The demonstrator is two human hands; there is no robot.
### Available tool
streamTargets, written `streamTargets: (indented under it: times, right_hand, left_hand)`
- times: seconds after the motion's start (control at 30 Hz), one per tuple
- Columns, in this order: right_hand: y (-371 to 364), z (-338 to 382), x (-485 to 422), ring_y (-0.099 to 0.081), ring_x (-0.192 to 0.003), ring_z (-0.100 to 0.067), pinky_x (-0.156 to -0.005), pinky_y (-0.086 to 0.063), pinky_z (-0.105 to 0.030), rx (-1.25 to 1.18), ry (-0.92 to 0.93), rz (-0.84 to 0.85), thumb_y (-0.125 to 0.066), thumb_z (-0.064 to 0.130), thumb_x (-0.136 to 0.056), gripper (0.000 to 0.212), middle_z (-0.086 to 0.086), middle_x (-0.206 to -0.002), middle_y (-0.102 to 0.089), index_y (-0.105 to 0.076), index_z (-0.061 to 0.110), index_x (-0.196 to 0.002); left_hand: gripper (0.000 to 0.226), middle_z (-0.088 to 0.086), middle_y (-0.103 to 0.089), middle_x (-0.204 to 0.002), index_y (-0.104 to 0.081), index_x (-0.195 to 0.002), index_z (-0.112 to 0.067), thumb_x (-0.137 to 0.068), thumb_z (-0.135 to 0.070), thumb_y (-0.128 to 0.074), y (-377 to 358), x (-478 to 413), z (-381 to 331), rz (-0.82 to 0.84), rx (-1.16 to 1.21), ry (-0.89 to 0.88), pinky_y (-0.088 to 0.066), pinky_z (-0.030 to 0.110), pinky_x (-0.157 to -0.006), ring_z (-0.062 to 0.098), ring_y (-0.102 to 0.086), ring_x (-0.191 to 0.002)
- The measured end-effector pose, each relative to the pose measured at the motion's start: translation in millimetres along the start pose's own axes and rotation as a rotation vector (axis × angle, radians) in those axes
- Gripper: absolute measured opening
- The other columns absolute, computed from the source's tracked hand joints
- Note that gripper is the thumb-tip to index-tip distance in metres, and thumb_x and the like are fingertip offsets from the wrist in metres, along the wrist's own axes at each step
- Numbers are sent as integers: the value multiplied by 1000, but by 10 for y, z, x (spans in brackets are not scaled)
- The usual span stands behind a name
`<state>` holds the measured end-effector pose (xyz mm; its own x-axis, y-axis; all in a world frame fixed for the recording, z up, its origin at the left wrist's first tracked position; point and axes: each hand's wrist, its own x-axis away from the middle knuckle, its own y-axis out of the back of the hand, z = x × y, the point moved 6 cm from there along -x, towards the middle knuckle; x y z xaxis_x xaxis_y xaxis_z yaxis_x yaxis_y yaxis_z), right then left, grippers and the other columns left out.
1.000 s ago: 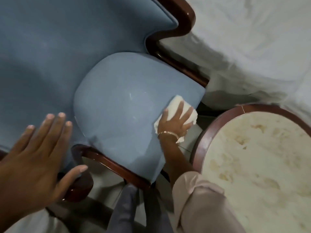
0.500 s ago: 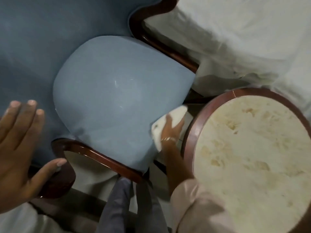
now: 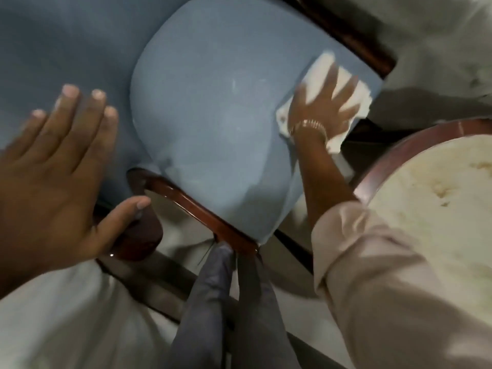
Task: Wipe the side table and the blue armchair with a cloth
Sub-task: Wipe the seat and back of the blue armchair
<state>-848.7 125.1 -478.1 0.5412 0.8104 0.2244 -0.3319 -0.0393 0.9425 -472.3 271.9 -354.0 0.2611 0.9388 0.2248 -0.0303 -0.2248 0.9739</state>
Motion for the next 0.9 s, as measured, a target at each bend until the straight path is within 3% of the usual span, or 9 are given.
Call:
streamTargets:
  times: [0.07,0.2,0.27,0.4,0.5,0.6,0.73,0.83,0.9]
  right_hand:
    - [-79,246,87,-9,-151,-47,-116,-19,-66,39,23,15,-36,62,-88,71,0,-169,-13,-19,45,-155]
    - [-520,420,1855,-15,-150,-51,-114,-18,-72,106,767,119,-47,51,-92,68,-7,-167,-22,-25,40,-155]
    - [-504,-153,2412,-15,-150,-50,-113,-20,-71,156,910,197,-57,49,-89,73,-3,-167,-20,-25,44,-154]
    - [-378,-355,1533,-24,-145,-54,-110,-25,-74,27,738,207,-46,51,-85,85,-10,-165,-24,2,45,-156]
    - [-288,115,310,-11,-151,-49,-117,-14,-70,50,281,69,-27,62,-91,69,-3,-169,-10,-8,45,-155]
    - [-347,1196,-219,0,-151,-52,-116,-7,-71,-29,143,76,-32,66,-93,69,2,-170,-4,-11,46,-156]
    - [-451,2545,858,6,-150,-54,-115,-3,-71,129,796,190,-39,69,-91,78,-5,-170,1,-1,46,-155]
    - [-717,1517,1814,-11,-150,-53,-112,-24,-73,200,1217,118,-49,56,-92,62,-4,-165,-28,-31,47,-151]
    - [-596,559,1921,14,-153,-43,-117,-5,-73,149,1255,186,-37,52,-95,55,16,-167,-11,-20,60,-147]
  left_hand:
    - [116,13,-8,-178,-13,-166,-11,-74,-70,-51,64,4,-116,-5,14,-62,-14,64,-130,39,-6,-164]
    - [100,20,-20,-174,-19,-164,-4,-90,-68,-41,523,38,-438,-84,-48,-68,-17,54,-132,37,-14,-164]
    - [93,27,-26,-171,-26,-161,2,-96,-64,-35,664,27,-576,-7,-77,-29,-26,58,-128,41,-21,-161]
    - [89,28,-28,-169,-34,-158,5,-94,-57,-35,740,-2,-613,113,-100,41,-31,57,-126,42,-26,-158]
    - [85,26,-31,-168,-36,-157,2,-92,-52,-40,696,50,-624,60,-52,46,-32,57,-124,40,-29,-158]
    - [85,25,-26,-170,-30,-158,0,-91,-52,-40,663,-26,-526,16,-55,16,-32,60,-123,39,-23,-159]
    - [85,26,-29,-169,-34,-158,2,-91,-49,-42,1210,-196,-47,-68,-127,125,-36,63,-121,41,-26,-158]
    - [83,27,-33,-166,-37,-155,3,-87,-43,-52,917,-410,-145,-52,-92,59,-42,62,-118,42,-31,-156]
    - [87,24,-34,-166,-40,-154,4,-80,-35,-65,732,-332,-403,-51,-54,31,-41,57,-120,41,-32,-156]
